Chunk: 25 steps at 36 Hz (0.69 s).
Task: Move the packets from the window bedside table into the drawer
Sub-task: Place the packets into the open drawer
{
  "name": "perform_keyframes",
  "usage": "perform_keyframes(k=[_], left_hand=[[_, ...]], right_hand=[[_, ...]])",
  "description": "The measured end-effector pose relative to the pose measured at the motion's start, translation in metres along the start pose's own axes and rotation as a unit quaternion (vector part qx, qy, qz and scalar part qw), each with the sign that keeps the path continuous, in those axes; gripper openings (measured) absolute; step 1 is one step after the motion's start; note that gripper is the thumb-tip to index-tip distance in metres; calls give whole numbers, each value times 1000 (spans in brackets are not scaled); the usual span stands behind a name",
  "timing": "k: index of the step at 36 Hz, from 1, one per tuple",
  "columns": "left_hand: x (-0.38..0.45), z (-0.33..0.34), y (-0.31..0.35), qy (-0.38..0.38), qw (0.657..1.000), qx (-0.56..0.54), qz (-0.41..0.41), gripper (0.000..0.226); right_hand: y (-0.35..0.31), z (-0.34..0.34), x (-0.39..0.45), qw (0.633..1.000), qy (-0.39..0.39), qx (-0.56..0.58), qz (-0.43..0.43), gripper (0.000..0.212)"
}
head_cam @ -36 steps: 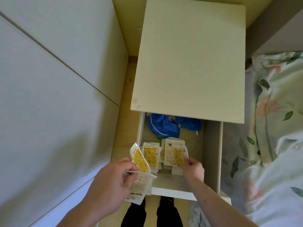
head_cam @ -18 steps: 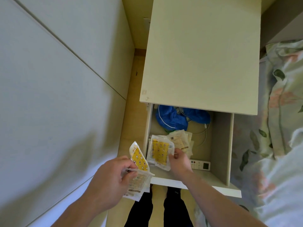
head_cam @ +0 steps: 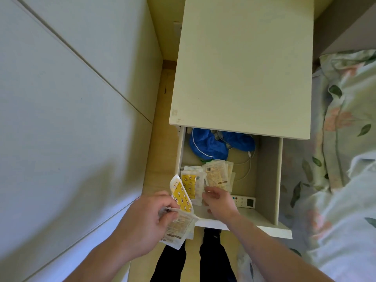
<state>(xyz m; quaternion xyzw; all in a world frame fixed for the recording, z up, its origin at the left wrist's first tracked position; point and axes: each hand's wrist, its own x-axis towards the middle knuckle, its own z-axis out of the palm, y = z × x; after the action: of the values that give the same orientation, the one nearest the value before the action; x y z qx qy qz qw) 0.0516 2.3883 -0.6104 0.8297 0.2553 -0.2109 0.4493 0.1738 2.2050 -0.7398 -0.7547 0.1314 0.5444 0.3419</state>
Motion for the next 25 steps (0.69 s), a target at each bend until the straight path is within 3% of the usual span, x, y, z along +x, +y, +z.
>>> perform_keyframes(k=[3,6,9,11,15,18,21,23,25], left_hand=[[2,6,12,-40,999,-23,19,7],[7,14,23,-71,996,-36,33,5],[16,23,30,-85,995,-41,38,5],[21,27,31,-84,995,-47,34,7],[29,37,26,-91,994,-59,27,7],[30,43,16,-93,994,-58,8,11],[27,47,8,-72,996,-61,-10,12],[25,49,5,-63,996,-65,-17,11],[23,51,2,-58,996,-66,-24,11]], right_hand=[[-12,-14,-19,980,-141,135,43,37],[-19,-28,-36,948,-262,173,52,46],[-19,-43,-42,925,-331,185,31,49],[-18,-51,-42,923,-333,190,19,47],[-15,-62,-35,941,-258,218,17,34],[-14,-67,-23,963,-114,244,-7,24],[-9,-72,-4,982,52,181,-13,13],[-3,-73,9,985,105,136,3,8],[1,-70,20,987,125,98,16,17]])
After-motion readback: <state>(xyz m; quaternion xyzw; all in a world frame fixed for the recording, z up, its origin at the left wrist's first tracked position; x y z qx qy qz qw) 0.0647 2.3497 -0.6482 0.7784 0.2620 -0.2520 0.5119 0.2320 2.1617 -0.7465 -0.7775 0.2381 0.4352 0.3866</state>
